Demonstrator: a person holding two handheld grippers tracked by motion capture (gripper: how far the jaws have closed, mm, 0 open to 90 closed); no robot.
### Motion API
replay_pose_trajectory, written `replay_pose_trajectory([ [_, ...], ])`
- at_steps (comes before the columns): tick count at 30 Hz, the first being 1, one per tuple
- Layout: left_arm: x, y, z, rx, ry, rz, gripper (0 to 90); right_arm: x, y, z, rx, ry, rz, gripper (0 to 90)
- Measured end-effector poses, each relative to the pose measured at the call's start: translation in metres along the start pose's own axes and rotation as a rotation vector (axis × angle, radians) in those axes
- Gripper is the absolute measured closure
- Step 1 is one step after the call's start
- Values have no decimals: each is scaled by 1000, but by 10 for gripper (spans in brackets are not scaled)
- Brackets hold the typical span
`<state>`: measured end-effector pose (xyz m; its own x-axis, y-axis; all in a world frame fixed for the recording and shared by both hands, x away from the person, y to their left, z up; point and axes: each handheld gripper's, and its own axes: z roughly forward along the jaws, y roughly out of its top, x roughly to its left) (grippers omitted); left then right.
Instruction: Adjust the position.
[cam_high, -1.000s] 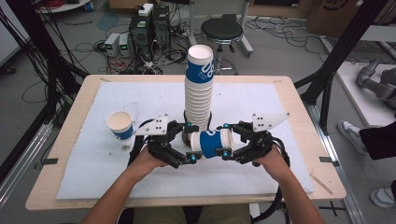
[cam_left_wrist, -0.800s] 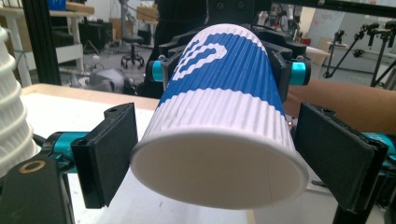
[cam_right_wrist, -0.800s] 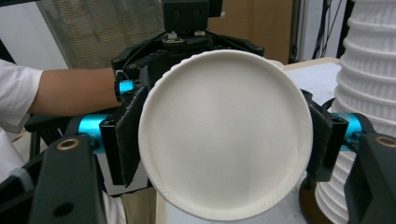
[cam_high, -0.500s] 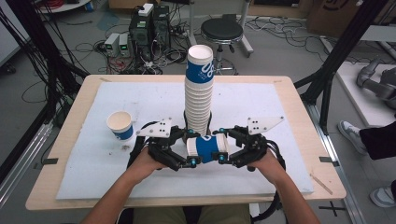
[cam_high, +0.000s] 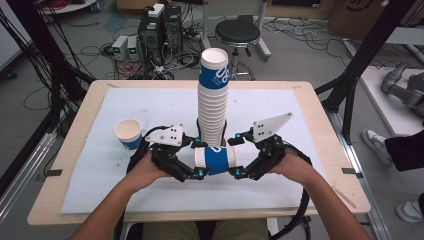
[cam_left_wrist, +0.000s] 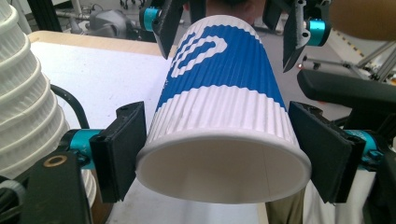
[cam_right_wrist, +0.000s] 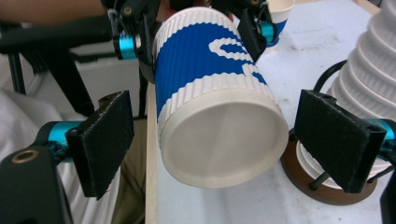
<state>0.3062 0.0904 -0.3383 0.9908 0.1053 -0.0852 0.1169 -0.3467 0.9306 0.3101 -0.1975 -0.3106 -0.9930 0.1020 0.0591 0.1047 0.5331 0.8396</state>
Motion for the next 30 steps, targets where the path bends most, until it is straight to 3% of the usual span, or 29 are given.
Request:
replay_pose_trajectory([
  [7, -1, 1, 2, 33, -5, -5, 219, 2, 9, 9, 60, 7, -40, 127],
  [22, 2, 10, 3, 115, -19, -1, 221, 0, 11, 27, 158, 31, -51, 128],
  [30, 1, 11, 6, 141, -33, 2, 221, -1, 11, 36, 209, 66, -61, 206],
])
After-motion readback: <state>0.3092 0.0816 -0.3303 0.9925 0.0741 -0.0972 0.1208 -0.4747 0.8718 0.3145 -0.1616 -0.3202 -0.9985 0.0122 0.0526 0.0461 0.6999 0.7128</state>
